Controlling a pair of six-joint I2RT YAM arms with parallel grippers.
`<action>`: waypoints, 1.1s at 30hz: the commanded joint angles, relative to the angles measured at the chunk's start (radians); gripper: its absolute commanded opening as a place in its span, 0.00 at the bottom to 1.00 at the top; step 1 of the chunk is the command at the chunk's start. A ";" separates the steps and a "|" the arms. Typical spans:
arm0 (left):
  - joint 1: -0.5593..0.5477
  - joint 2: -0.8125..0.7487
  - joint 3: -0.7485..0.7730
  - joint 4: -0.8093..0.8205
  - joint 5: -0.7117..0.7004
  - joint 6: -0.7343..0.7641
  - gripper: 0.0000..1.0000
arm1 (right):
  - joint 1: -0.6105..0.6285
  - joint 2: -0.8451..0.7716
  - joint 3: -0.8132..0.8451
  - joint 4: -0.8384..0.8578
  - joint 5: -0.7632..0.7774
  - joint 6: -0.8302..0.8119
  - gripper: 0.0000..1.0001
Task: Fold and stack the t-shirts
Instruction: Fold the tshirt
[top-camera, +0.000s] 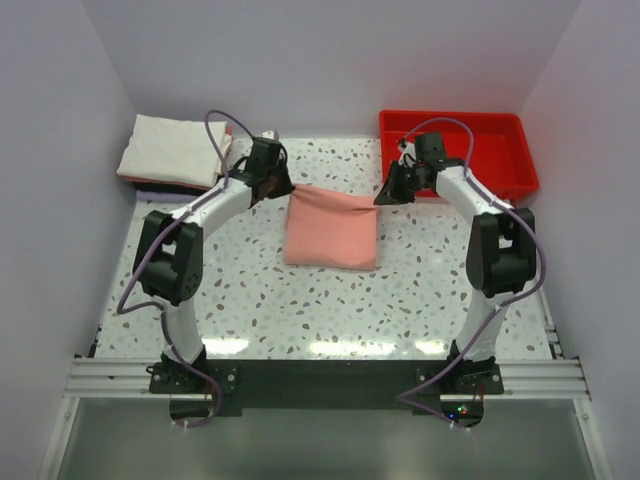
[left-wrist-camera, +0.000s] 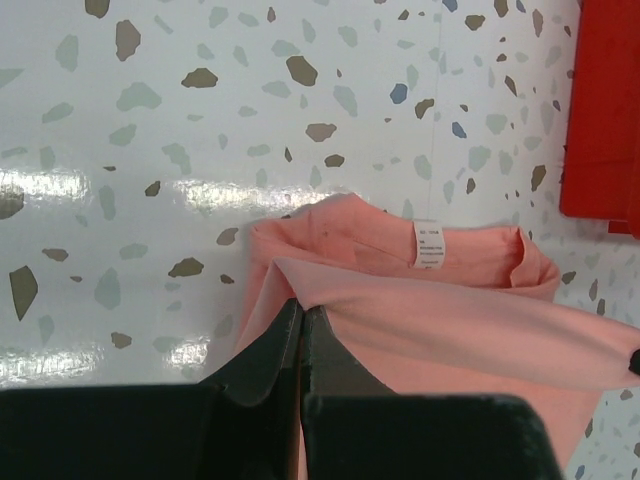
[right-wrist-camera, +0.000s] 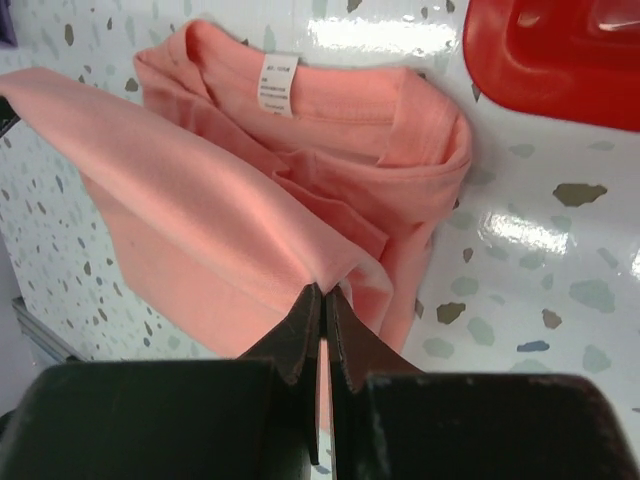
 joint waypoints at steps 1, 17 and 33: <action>0.022 0.036 0.064 0.046 0.017 0.030 0.00 | -0.010 0.031 0.075 0.049 0.061 0.009 0.00; 0.050 0.053 0.076 0.050 0.106 0.030 0.80 | -0.010 0.054 0.134 0.036 -0.042 -0.001 0.56; -0.001 -0.018 -0.029 0.170 0.222 -0.021 1.00 | 0.076 -0.073 -0.043 0.153 -0.044 0.023 0.99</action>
